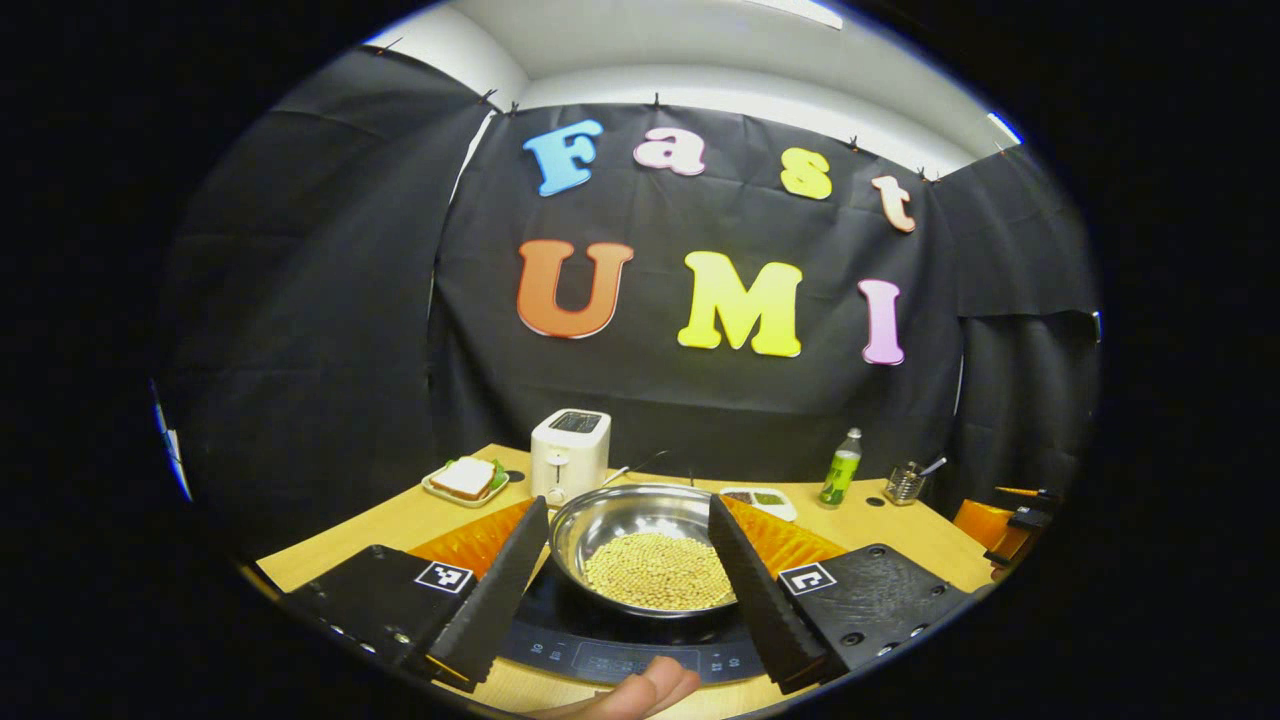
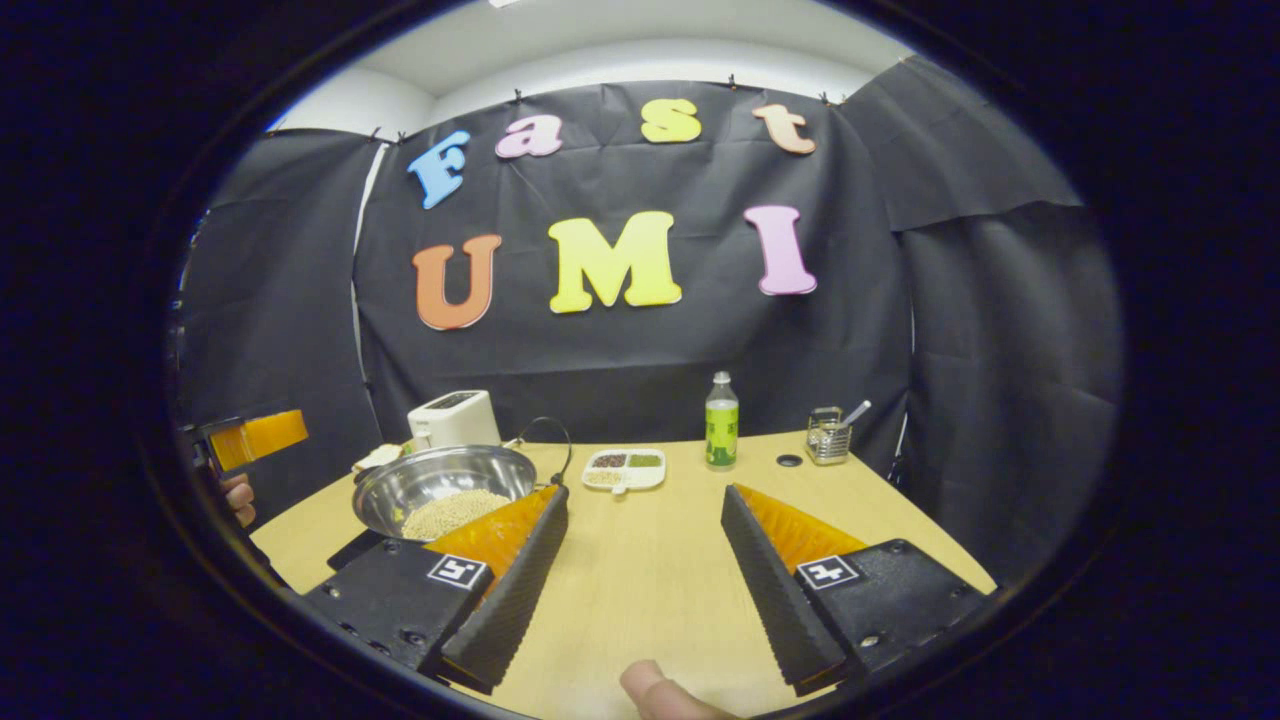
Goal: First push the handle of the pot to place it horizontally, then grasp the pot with both hands and set it on the induction cooktop.
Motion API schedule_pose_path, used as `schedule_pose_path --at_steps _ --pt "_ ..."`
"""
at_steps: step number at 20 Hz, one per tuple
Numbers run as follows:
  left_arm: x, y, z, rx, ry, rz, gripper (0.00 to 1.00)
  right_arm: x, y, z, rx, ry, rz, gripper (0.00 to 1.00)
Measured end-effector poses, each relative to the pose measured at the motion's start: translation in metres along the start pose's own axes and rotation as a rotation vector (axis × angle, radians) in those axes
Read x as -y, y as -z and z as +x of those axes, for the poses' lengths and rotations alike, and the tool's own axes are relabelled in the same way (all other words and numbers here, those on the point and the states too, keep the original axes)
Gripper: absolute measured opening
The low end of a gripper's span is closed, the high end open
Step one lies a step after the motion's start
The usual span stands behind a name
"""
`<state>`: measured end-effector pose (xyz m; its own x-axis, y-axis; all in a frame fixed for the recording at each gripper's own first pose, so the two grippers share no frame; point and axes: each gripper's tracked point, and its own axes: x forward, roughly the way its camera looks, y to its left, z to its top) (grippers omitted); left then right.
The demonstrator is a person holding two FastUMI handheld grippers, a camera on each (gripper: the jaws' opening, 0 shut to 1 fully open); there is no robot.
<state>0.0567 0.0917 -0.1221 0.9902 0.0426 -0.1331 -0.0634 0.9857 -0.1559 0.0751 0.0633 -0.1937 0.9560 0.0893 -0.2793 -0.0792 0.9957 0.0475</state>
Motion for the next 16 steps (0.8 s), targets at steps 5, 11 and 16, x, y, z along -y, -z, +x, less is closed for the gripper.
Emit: schedule_pose_path --at_steps 5,11,16 --pt "0.044 -0.046 -0.046 0.094 0.075 0.024 0.95 0.017 -0.047 -0.055 0.104 0.035 -0.019 0.96" --pt "0.069 -0.085 -0.088 0.149 0.095 0.044 0.95 0.017 -0.088 -0.106 0.193 0.025 -0.013 0.96" --pt "0.086 -0.083 -0.113 0.153 0.098 0.094 0.95 0.041 -0.102 -0.134 0.225 0.075 -0.079 0.96"
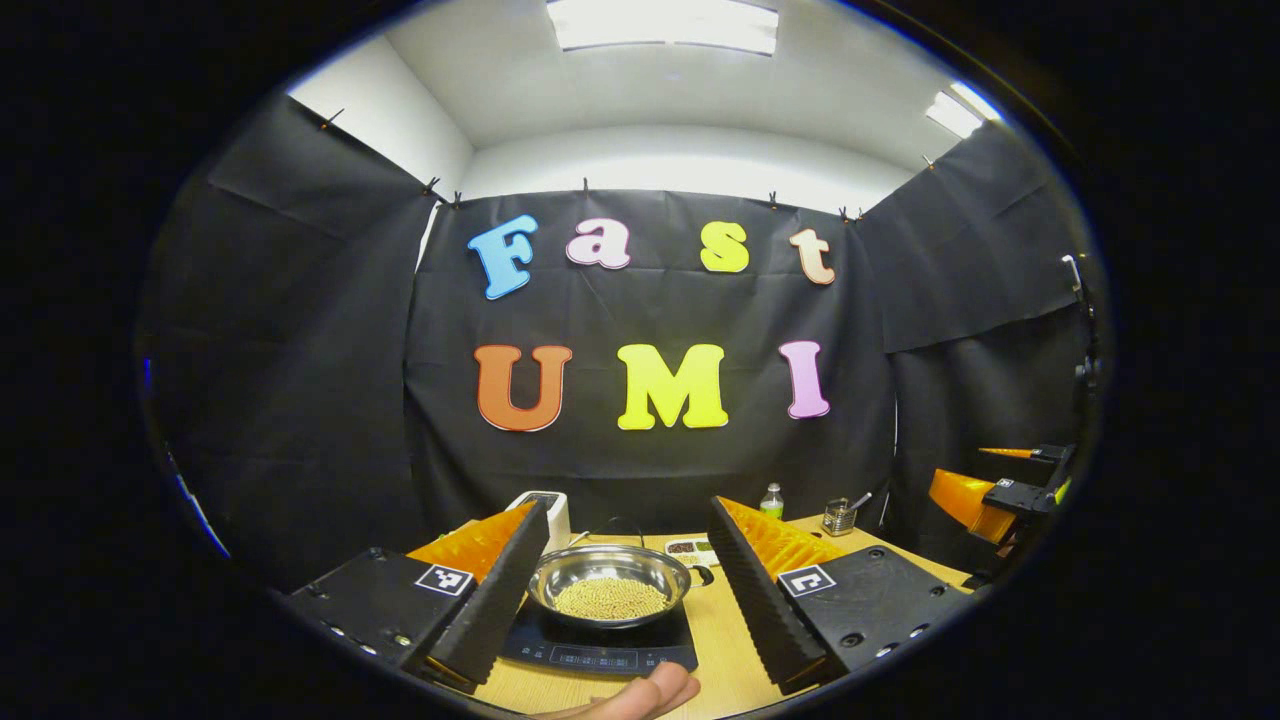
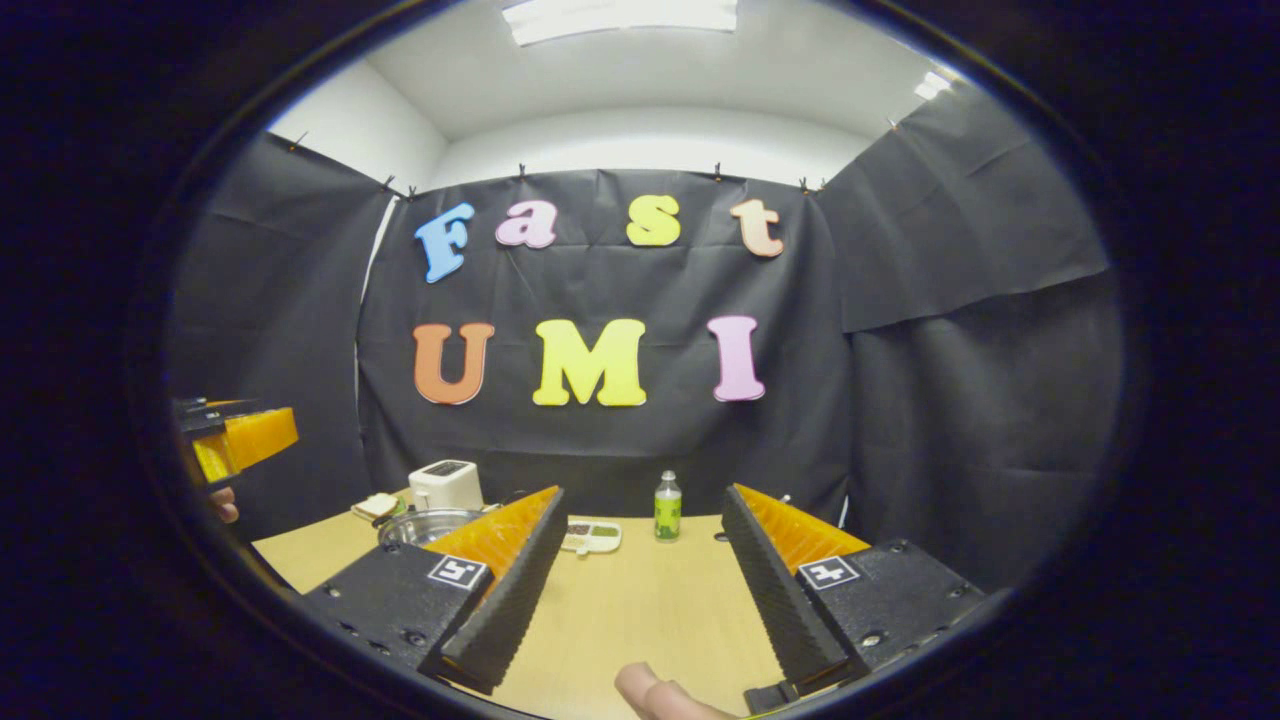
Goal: First push the handle of the pot to place it horizontally, then grasp the pot with both hands and set it on the induction cooktop.
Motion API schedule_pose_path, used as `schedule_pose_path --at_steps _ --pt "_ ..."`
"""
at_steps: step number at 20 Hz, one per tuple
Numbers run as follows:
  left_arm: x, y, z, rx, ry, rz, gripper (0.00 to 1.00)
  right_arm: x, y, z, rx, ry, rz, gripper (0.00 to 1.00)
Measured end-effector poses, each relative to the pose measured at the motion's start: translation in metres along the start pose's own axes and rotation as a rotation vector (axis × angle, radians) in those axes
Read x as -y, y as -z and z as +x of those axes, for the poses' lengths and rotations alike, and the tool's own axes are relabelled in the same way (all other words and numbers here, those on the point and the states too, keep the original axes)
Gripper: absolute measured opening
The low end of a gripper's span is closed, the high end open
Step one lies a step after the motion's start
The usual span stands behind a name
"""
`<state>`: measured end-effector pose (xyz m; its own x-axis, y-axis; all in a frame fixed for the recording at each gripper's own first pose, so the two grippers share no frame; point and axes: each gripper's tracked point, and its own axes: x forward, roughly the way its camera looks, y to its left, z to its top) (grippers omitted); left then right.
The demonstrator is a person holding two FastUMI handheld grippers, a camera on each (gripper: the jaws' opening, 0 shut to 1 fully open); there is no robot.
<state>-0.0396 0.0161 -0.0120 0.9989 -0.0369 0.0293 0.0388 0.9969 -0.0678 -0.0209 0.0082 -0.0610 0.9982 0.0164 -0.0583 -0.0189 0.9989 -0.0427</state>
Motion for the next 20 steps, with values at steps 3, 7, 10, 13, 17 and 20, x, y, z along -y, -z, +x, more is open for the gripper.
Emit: schedule_pose_path --at_steps 3,7,10,13,17,20 --pt "0.01 0.007 -0.015 -0.027 0.005 -0.044 0.95 0.011 0.0 -0.012 0.015 0.015 0.01 0.96" --pt "0.018 0.012 -0.022 -0.025 0.008 -0.029 0.95 0.023 0.008 -0.02 -0.015 0.0 0.028 0.97" --pt "0.027 0.011 -0.026 -0.011 0.018 -0.005 0.95 0.028 0.007 -0.022 -0.008 0.002 0.036 0.96" --pt "0.027 0.014 -0.027 -0.008 0.007 0.017 0.95 0.029 0.004 -0.026 0.0 -0.005 0.038 0.96" --pt "0.02 0.019 -0.026 -0.022 -0.022 0.026 0.95 0.019 -0.001 -0.026 0.032 -0.026 0.049 0.96" --pt "0.017 0.023 -0.027 -0.026 -0.018 0.015 0.95 0.01 0.004 -0.024 0.031 -0.046 0.048 0.96"
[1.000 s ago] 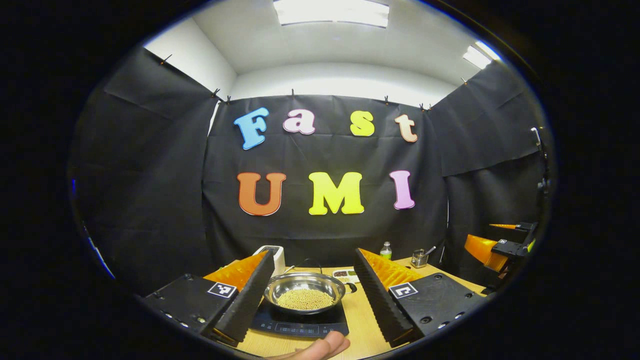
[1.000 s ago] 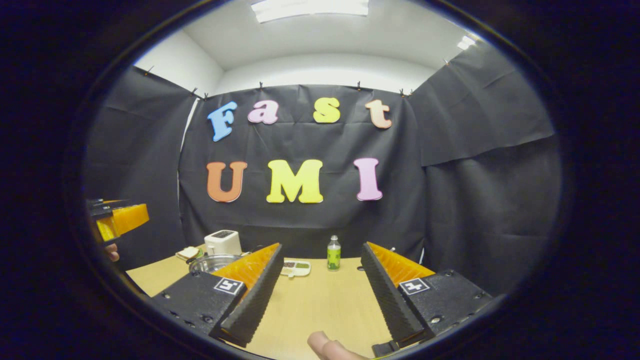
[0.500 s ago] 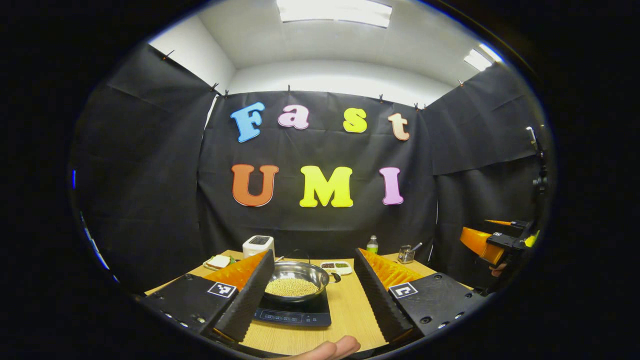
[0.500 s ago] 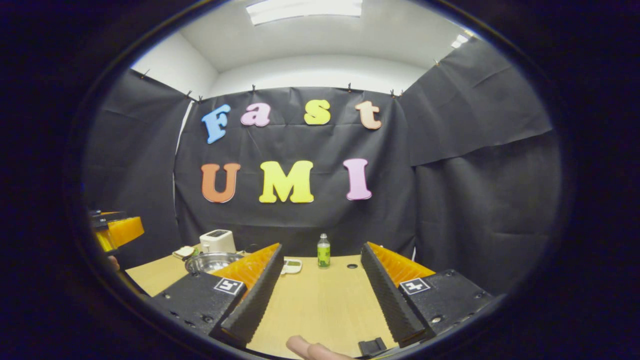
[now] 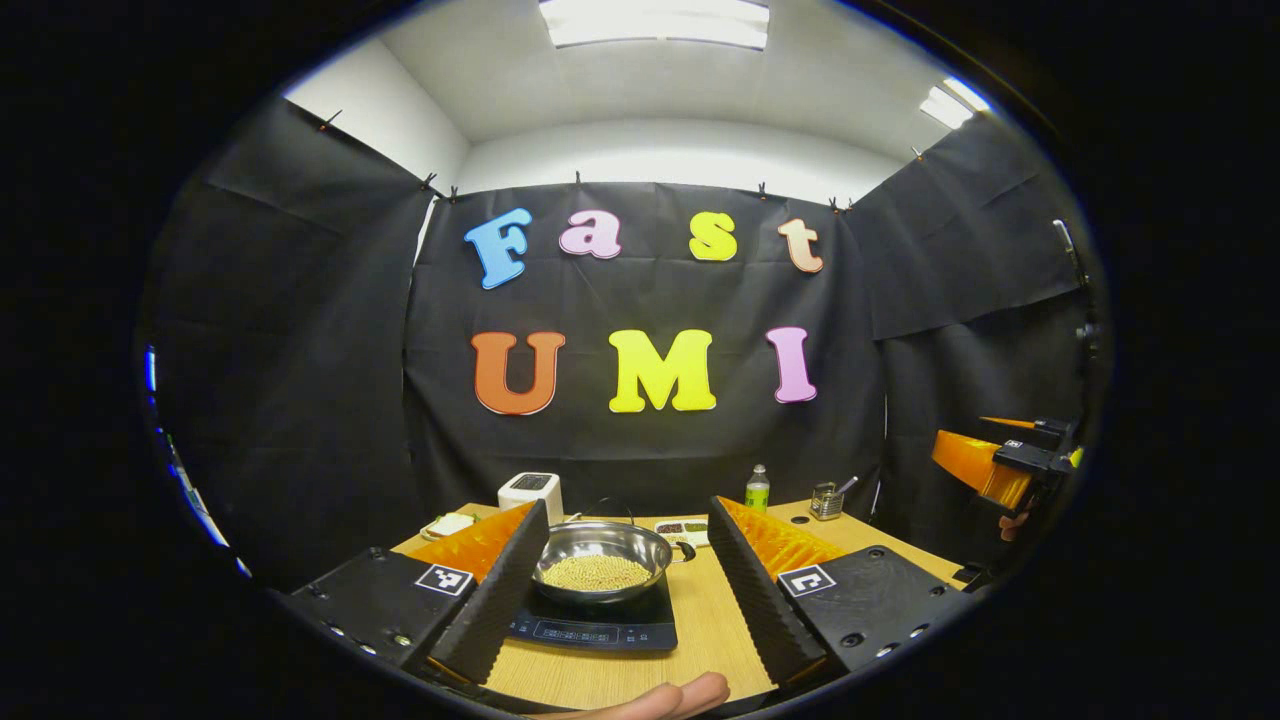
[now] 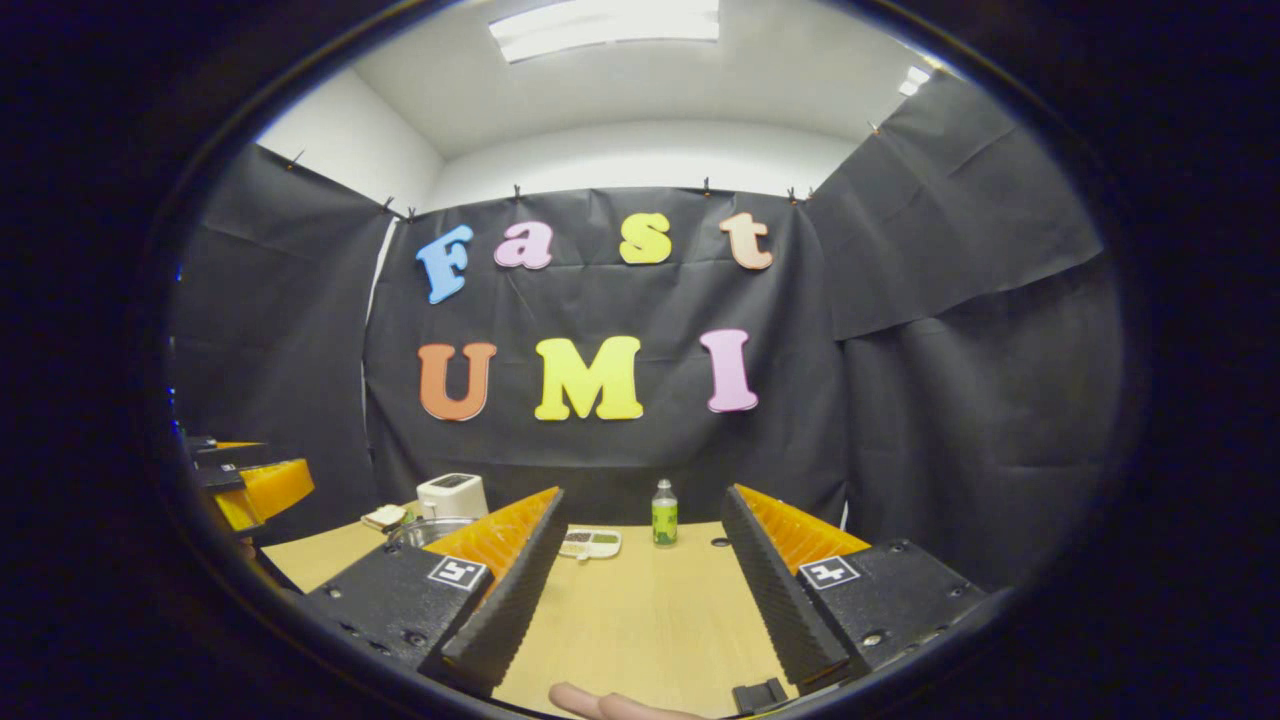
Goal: First push the handle of the pot to place it horizontally, then grasp the pot with both hands and set it on the induction cooktop.
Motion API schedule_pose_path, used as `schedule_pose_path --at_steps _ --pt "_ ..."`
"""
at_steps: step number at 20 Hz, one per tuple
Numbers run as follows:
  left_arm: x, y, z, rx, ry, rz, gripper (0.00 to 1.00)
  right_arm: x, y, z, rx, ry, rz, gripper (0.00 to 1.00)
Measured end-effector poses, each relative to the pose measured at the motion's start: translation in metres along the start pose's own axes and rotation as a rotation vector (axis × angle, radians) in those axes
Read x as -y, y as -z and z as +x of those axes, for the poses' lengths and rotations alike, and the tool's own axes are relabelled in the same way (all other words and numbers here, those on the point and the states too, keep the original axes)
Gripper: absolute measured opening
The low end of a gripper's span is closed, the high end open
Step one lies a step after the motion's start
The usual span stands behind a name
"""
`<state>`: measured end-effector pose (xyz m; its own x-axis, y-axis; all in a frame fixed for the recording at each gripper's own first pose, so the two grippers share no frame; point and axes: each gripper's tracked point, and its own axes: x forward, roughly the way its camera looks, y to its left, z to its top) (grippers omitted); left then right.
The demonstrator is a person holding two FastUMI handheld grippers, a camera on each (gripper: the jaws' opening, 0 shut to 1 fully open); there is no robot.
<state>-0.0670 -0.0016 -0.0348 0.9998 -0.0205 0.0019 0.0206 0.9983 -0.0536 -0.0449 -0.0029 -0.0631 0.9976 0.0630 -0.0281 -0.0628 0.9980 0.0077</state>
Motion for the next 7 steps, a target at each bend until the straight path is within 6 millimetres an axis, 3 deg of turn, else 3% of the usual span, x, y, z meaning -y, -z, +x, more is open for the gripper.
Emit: schedule_pose_path --at_steps 7 --pt "-0.018 0.008 0.0 -0.002 -0.025 -0.03 0.95 -0.012 0.007 0.007 -0.009 -0.015 0.008 0.96"
